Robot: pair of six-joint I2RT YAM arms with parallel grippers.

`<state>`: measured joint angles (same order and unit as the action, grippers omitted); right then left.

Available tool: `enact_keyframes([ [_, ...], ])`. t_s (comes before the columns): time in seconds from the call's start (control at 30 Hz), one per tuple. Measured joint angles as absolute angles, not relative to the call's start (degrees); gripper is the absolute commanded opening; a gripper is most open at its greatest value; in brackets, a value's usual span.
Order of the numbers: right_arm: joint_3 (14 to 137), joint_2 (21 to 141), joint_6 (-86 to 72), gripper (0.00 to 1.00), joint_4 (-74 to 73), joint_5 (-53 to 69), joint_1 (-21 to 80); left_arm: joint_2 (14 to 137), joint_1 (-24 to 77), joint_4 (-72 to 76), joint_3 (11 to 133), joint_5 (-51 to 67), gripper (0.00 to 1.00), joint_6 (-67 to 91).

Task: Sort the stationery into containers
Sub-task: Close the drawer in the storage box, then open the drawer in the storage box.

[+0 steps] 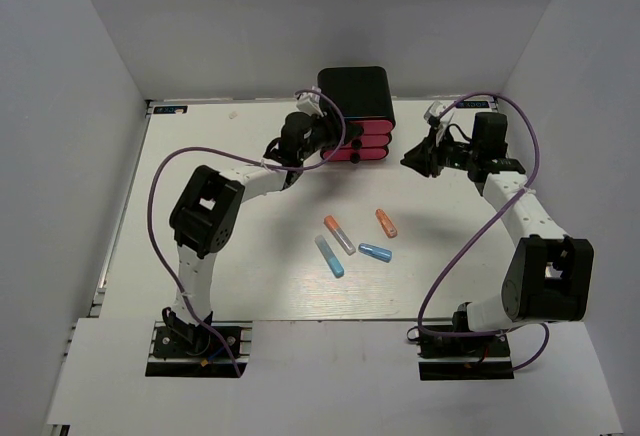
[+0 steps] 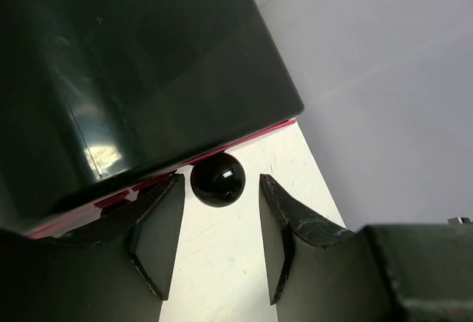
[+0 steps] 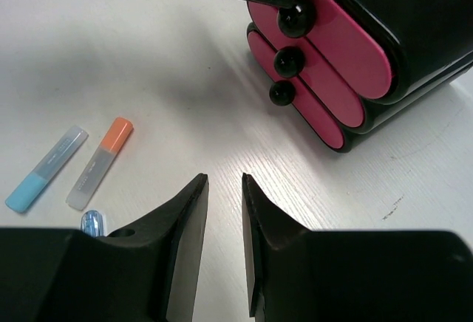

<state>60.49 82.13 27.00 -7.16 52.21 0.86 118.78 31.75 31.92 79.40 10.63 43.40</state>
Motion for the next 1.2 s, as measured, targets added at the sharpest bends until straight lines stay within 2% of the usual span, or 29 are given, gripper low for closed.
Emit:
enact_keyframes([
  [0.37, 60.1, 82.1, 27.0, 0.31, -7.2, 51.7, 0.9, 120.7, 32.1, 30.5, 81.1, 10.2, 0.55, 43.5],
  [0.5, 60.1, 82.1, 27.1, 0.44, -7.2, 51.8, 0.9, 120.7, 32.1, 31.1, 81.1, 11.5, 0.58, 42.3],
  [0.53, 60.1, 82.1, 27.3, 0.52, -7.3, 51.9, 0.9, 120.6, 32.1, 31.5, 80.8, 12.1, 0.58, 41.7],
  [0.67, 59.9, 82.1, 28.2, 0.74, -7.7, 53.5, 0.9, 118.5, 32.1, 32.7, 76.3, 14.0, 0.59, 39.7],
  [0.8, 59.7, 82.5, 30.0, 0.77, -10.6, 56.1, 1.2, 113.4, 32.3, 31.7, 69.8, 15.2, 0.59, 36.4],
  [0.87, 59.7, 83.3, 30.7, 0.69, -12.0, 57.1, 1.5, 109.4, 32.7, 30.4, 67.2, 15.5, 0.67, 34.3],
  [0.9, 59.7, 83.8, 30.7, 0.61, -12.4, 57.2, 1.7, 107.1, 32.8, 29.9, 66.1, 15.5, 0.71, 33.5],
  [0.93, 59.7, 84.3, 30.5, 0.37, -12.5, 57.2, 1.9, 104.7, 33.0, 29.6, 64.9, 15.4, 0.74, 32.9],
  [0.97, 59.6, 84.8, 30.3, 0.26, -12.1, 57.1, 2.2, 102.3, 33.1, 29.5, 63.7, 15.4, 0.74, 32.5],
  [1.07, 59.1, 85.8, 27.6, 0.05, -11.5, 56.4, 3.0, 97.7, 33.4, 29.1, 61.7, 15.3, 0.72, 32.2],
  [1.13, 59.1, 86.5, 26.1, 0.05, -10.7, 55.6, 3.6, 97.2, 33.5, 29.0, 61.4, 14.7, 0.70, 32.4],
  [1.2, 59.1, 87.0, 24.8, 0.11, -9.9, 55.1, 4.1, 98.3, 33.5, 28.0, 61.6, 13.7, 0.60, 33.1],
])
